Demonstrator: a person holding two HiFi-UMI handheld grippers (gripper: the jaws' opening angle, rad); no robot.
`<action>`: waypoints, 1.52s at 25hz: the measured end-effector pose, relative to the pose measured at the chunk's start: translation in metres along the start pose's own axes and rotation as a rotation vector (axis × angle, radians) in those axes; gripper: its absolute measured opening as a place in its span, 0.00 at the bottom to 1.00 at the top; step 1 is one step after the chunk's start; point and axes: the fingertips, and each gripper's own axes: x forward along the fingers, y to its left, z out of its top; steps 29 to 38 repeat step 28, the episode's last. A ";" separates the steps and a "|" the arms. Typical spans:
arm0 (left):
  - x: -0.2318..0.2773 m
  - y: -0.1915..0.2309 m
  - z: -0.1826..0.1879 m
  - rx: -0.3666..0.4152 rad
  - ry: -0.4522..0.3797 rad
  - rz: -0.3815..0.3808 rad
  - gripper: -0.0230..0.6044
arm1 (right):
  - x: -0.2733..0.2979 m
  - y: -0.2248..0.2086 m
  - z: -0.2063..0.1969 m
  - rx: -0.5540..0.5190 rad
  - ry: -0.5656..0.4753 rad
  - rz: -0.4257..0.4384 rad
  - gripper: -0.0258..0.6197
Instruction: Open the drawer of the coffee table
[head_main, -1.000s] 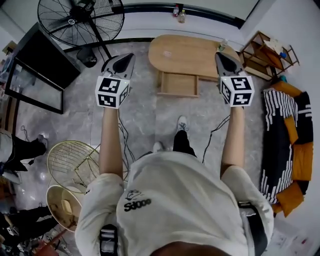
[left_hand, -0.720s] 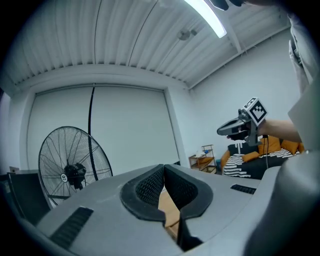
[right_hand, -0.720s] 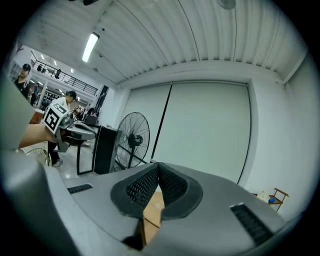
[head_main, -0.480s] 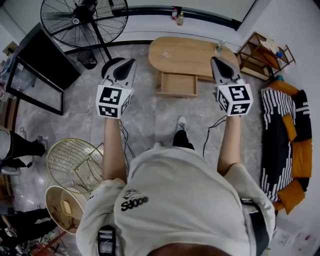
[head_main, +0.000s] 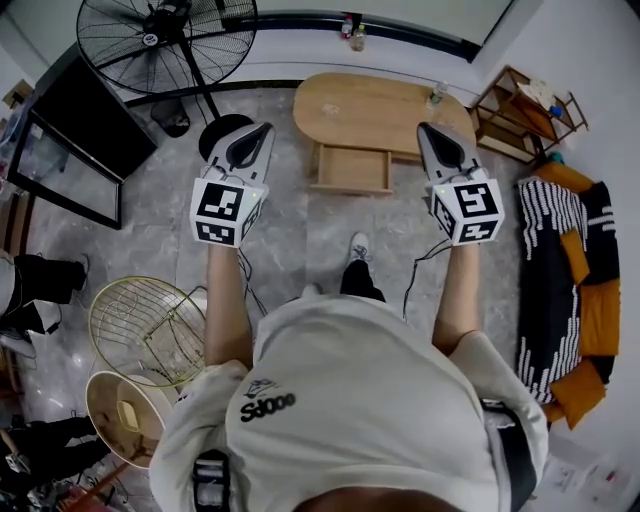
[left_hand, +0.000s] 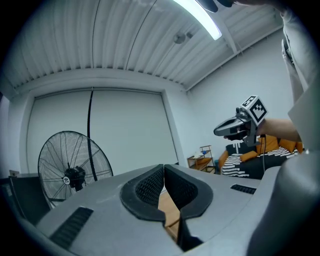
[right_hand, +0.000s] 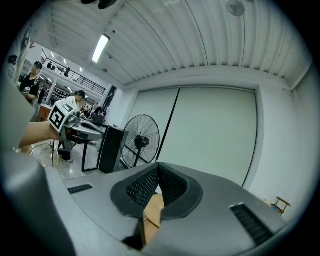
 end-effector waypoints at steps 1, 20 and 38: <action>0.001 0.000 0.002 0.010 0.001 0.001 0.07 | 0.000 0.000 0.000 -0.002 0.001 0.002 0.05; 0.012 -0.003 -0.003 0.040 0.019 -0.010 0.07 | 0.010 0.008 -0.001 -0.031 0.014 0.010 0.05; 0.005 0.003 -0.010 0.037 0.029 -0.008 0.07 | 0.014 0.019 -0.002 -0.034 0.021 0.009 0.05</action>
